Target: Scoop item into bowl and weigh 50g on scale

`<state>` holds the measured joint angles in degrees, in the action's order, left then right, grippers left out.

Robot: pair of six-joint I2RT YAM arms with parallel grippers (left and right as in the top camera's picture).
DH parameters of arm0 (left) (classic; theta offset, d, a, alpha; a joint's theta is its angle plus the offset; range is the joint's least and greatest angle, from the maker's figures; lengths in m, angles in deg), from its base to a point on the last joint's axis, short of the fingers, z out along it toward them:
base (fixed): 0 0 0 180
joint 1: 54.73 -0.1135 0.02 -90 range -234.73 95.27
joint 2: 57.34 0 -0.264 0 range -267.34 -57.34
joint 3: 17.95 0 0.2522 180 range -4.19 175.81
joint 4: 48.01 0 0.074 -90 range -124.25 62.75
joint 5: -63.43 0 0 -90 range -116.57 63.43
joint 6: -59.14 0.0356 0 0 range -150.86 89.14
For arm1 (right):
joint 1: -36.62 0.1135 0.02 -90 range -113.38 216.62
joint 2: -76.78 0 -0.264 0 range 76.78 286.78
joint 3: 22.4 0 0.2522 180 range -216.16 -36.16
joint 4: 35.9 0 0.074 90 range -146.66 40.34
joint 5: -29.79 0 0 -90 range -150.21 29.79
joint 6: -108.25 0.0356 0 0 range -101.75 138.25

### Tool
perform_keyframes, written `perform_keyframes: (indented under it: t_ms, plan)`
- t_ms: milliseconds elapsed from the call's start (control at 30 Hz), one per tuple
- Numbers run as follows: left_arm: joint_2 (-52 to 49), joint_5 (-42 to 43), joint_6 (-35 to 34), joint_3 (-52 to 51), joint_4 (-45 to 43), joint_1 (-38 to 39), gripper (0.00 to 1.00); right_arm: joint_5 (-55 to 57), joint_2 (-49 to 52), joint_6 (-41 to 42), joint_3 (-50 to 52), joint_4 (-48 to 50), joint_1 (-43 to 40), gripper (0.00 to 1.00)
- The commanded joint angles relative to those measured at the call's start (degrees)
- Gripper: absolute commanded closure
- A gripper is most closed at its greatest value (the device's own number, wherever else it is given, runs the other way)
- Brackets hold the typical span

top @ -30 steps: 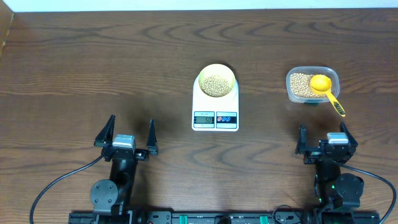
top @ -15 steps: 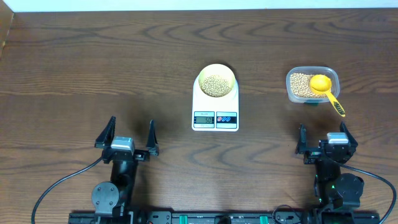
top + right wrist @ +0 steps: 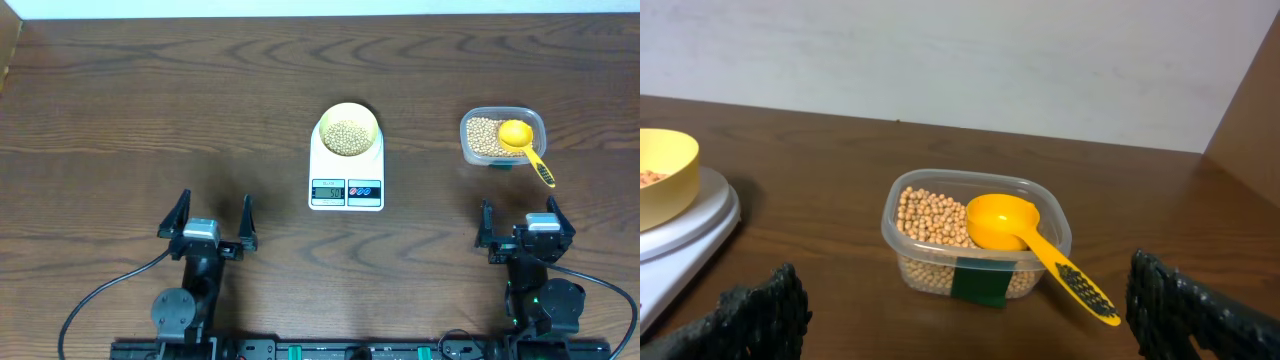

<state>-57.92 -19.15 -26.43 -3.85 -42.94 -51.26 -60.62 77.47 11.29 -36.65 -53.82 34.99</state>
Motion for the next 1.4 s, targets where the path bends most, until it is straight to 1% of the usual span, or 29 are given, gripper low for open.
perform_keyframes:
  t_ms: [0, 133, 567, 700, 1367]
  plan:
    - [0.5, 0.4, -0.7, -0.1, 3.0, -0.3, 0.00, 0.0, -0.4, -0.6, 0.2, -0.2, 0.2, 0.01]
    - [0.5, -4.2, -6.8, -0.1, 4.7, -0.3, 0.00, 0.0, -0.4, -0.6, 0.2, -0.2, 0.2, 0.01]
    - [0.5, -4.2, -6.7, -0.1, 12.6, -0.3, 0.00, 0.0, -0.4, -0.6, 0.2, -0.2, 0.2, 0.01]
    - [0.5, -4.9, -5.6, -0.1, 12.7, -0.3, 0.00, 0.0, -0.4, -0.6, 0.2, -0.2, 0.2, 0.01]
    - [0.5, -5.1, -5.6, -0.1, 12.7, -0.3, 0.00, 0.0, -0.4, -0.6, 0.2, -0.2, 0.2, 0.01]
